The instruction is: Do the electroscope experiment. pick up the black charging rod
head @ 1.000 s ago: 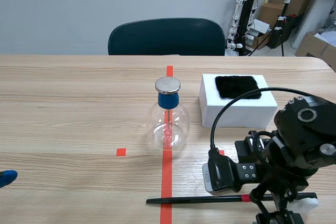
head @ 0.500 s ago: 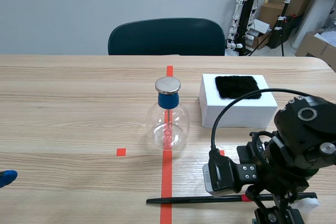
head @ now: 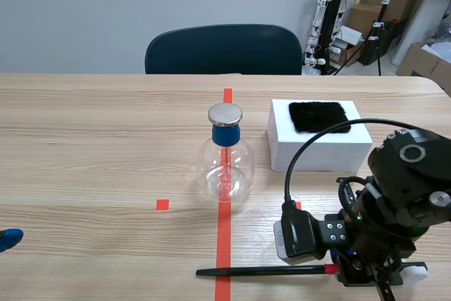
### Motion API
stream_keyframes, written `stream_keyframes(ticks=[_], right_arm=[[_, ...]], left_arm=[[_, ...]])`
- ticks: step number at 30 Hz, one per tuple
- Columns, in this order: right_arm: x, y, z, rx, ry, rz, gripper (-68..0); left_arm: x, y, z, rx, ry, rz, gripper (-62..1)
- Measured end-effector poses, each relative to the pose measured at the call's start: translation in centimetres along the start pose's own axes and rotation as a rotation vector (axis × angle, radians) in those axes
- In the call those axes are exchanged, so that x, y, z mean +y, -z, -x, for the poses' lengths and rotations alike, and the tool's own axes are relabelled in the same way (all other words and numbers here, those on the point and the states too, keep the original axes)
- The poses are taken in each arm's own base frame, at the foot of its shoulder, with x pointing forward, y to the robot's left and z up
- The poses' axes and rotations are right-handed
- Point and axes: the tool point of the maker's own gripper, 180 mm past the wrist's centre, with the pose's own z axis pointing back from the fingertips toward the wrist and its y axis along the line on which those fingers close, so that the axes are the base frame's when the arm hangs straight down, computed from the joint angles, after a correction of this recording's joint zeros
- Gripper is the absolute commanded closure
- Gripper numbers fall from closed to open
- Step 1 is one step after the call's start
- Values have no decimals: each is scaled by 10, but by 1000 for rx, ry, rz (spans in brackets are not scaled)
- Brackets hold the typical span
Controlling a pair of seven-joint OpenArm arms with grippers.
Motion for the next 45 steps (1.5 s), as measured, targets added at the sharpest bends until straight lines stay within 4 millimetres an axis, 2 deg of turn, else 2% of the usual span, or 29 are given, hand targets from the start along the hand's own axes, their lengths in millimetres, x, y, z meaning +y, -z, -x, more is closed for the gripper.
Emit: stream_keyframes(ticks=[4, 10, 21, 27, 31, 38, 41, 45], right_arm=[[0, 0, 0, 0, 0, 0, 0], [-10, 0, 4, 25, -48, 56, 0], [-6, -1, 3, 4, -25, 33, 0], [-2, -6, 17, -13, -1, 24, 0], [3, -19, 21, -20, -18, 31, 0], [12, -52, 5, -87, -104, 70, 0], [6, -75, -3, -164, -130, 123, 0], [-8, -104, 0, -226, -171, 228, 0]], left_arm=[[0, 0, 0, 0, 0, 0, -623], [0, 0, 0, 0, 0, 0, -623], [0, 0, 0, 0, 0, 0, -623], [0, 0, 0, 0, 0, 0, -623], [0, 0, 0, 0, 0, 0, -623], [0, 0, 0, 0, 0, 0, -623], [0, 0, 0, 0, 0, 0, -623], [0, 0, 0, 0, 0, 0, -623]])
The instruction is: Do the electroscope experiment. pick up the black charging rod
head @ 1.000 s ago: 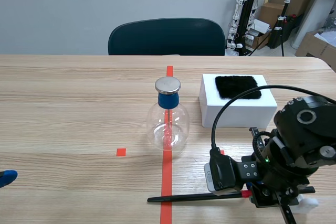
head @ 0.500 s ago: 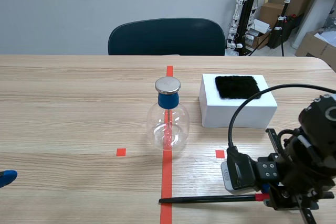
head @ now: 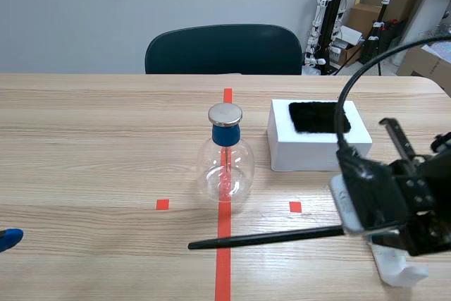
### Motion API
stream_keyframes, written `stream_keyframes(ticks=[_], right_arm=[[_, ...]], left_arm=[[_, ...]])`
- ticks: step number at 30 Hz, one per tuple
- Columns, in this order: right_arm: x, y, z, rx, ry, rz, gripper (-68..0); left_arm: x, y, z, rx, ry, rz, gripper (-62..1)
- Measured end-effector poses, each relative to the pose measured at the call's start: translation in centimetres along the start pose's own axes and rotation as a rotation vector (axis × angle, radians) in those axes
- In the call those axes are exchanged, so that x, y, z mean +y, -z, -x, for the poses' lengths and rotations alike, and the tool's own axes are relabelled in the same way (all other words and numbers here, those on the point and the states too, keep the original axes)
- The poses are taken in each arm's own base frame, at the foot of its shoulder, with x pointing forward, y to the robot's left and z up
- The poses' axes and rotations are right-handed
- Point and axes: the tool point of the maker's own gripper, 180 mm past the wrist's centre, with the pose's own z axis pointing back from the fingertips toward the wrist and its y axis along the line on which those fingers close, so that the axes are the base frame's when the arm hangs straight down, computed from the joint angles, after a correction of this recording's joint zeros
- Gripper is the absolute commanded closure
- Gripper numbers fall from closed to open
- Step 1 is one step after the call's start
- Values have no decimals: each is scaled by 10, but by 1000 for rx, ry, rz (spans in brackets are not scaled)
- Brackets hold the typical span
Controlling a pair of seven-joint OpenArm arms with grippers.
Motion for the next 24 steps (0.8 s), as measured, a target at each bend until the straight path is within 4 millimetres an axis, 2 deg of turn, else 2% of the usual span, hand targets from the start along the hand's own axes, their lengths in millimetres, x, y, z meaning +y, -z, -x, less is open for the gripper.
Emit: stream_keyframes(ticks=[4, 7, 12, 15, 17, 21, 24], right_arm=[[-3, -6, 1, -23, -39, 71, 0], [-14, -3, -5, -58, -73, 215, 0], [-57, -18, -20, -78, -146, 611, 0], [-73, -33, -27, -59, -190, 808, 0], [-73, -39, -34, -67, -217, 890, 0], [-60, -45, -39, -49, -220, 985, 0], [-52, -57, -43, -41, -195, 1096, 0]], left_arm=[[0, 0, 0, 0, 0, 0, -623], [0, 0, 0, 0, 0, 0, -623], [0, 0, 0, 0, 0, 0, -623], [0, 0, 0, 0, 0, 0, -623], [0, 0, 0, 0, 0, 0, -623], [0, 0, 0, 0, 0, 0, -623], [0, 0, 0, 0, 0, 0, -623]])
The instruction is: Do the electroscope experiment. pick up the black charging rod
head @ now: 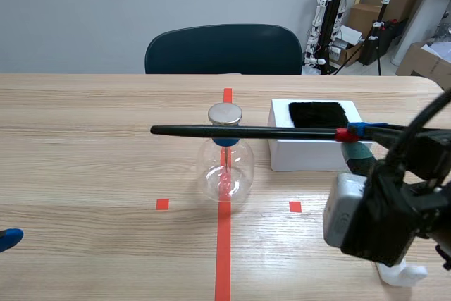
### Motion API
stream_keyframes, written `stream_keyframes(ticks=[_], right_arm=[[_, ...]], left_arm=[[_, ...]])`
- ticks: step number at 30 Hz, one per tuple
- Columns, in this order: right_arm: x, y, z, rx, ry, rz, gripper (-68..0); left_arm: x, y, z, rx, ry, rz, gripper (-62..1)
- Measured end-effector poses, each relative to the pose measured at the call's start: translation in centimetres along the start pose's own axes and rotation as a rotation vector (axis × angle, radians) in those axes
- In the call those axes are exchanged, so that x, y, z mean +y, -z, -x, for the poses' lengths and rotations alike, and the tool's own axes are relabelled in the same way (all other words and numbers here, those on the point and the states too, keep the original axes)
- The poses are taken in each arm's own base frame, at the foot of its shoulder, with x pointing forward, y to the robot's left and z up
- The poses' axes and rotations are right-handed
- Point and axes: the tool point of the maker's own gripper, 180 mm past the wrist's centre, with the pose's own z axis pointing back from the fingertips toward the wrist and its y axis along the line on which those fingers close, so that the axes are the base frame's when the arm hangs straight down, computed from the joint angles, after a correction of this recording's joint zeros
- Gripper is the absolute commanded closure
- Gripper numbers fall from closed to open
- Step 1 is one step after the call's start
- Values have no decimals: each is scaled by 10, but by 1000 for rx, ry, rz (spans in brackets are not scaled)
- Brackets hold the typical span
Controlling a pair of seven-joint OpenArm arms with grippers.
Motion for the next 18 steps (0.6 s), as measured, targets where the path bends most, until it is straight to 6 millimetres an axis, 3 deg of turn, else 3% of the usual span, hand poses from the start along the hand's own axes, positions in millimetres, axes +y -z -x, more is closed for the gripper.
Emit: stream_keyframes(ticks=[6, 10, 15, 18], right_arm=[[0, -26, -12, 41, -2, 90, 0], [-6, -37, -21, 47, -95, 150, 0], [-29, -49, -20, 106, -163, 295, 0], [-27, -53, -12, 171, -198, 280, 0]], left_arm=[[0, 0, 0, 0, 0, 0, -623], [0, 0, 0, 0, 0, 0, -623], [0, 0, 0, 0, 0, 0, -623], [0, 0, 0, 0, 0, 0, -623]])
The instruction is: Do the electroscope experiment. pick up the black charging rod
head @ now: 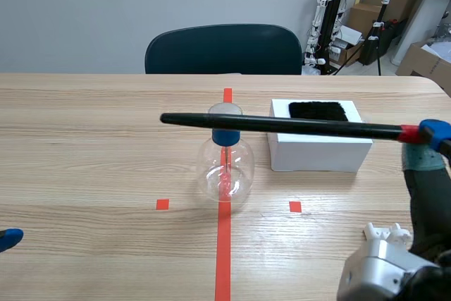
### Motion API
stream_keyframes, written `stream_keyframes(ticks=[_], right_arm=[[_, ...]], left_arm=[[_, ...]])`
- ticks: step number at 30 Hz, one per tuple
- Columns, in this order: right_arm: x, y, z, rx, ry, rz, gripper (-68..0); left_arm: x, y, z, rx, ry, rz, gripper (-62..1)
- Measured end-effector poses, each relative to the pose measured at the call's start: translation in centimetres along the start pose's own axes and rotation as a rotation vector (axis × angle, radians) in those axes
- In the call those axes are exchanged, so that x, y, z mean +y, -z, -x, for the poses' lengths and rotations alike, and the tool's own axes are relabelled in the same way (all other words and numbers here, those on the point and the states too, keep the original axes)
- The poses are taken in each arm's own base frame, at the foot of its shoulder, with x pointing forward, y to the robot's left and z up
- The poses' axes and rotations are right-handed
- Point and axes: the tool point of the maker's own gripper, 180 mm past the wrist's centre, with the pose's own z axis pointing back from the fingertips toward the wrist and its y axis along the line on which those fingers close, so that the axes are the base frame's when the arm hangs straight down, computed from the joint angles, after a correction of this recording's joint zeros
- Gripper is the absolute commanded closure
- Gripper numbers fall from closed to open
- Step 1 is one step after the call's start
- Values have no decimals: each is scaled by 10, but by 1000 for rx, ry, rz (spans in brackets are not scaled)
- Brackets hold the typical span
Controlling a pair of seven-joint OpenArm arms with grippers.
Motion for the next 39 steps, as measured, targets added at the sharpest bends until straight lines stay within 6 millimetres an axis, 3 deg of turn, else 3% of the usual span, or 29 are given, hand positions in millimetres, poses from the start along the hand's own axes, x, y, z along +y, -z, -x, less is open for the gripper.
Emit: stream_keyframes(ticks=[4, 10, 15, 39], right_arm=[[3, -6, 5, 23, -15, -24, 0], [16, -29, -22, -116, 2, -119, 0], [24, -47, -28, -143, 11, -193, 0], [24, -48, -30, -160, 3, -193, 0]], left_arm=[[0, 0, 0, 0, 0, 0, -623], [0, 0, 0, 0, 0, 0, -623], [0, 0, 0, 0, 0, 0, -623], [0, 0, 0, 0, 0, 0, -623]])
